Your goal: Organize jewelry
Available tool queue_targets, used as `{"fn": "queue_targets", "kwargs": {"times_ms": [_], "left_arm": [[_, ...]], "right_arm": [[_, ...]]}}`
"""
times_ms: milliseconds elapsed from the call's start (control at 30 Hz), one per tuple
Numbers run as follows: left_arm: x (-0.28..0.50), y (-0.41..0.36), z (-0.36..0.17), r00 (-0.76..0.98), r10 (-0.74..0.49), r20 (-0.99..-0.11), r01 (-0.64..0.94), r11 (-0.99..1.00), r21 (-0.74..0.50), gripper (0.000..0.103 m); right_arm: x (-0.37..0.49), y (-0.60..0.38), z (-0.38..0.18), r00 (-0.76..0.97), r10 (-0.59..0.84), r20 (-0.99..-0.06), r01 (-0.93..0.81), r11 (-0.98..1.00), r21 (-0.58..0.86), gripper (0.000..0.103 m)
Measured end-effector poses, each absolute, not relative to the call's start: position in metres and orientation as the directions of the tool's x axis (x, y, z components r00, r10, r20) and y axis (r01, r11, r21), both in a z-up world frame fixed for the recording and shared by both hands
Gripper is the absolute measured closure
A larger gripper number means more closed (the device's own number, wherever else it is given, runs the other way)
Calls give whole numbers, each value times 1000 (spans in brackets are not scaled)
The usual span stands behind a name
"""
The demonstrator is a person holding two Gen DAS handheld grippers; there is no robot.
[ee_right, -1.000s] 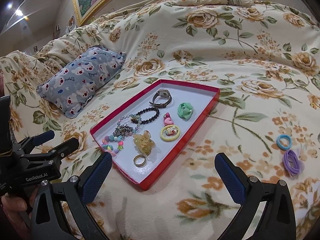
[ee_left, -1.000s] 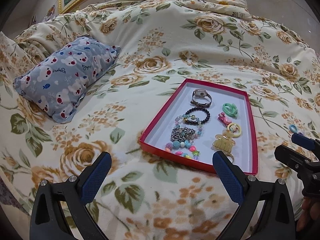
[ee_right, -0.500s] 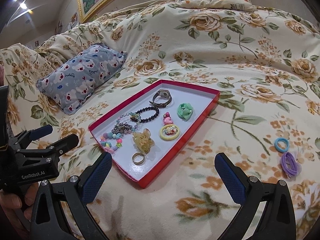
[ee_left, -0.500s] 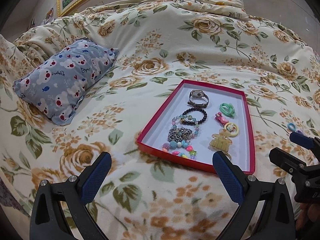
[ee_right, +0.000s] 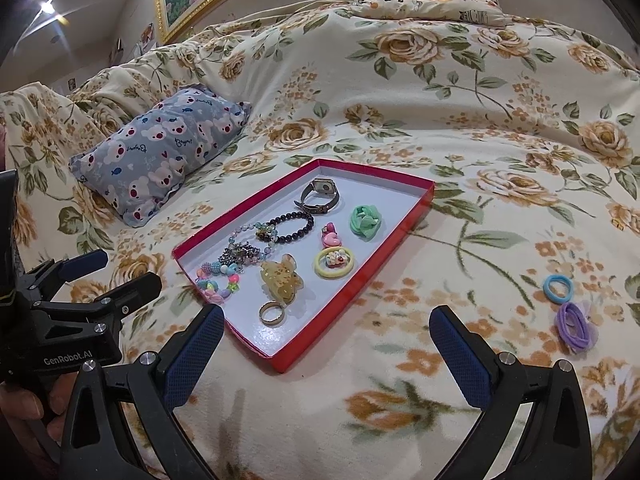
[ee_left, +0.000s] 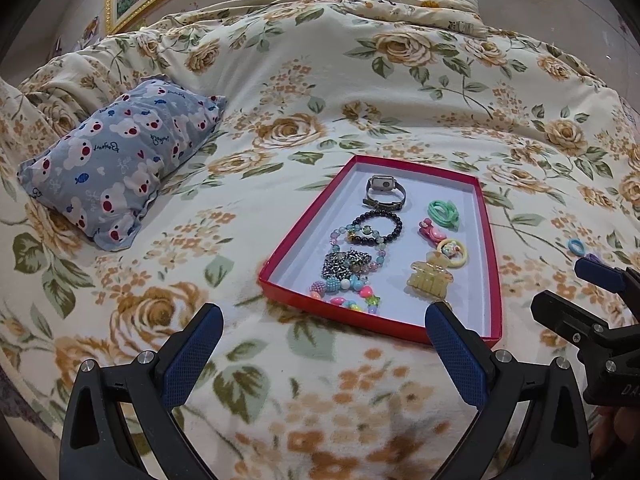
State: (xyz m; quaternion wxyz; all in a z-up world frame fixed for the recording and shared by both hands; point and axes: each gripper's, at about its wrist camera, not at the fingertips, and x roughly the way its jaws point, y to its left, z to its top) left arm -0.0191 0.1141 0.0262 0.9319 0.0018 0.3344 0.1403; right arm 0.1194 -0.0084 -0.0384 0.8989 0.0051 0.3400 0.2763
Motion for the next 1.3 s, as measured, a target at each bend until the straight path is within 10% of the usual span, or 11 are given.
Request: {"fn": "queue_targets", "kwargs": {"times_ms": [1300], "left_arm": [[-21,110,21,732,247,-635,-241,966,97,1]], "right_arm": [[114,-8,-39,615,502,-608,-495,846,197,0]]}}
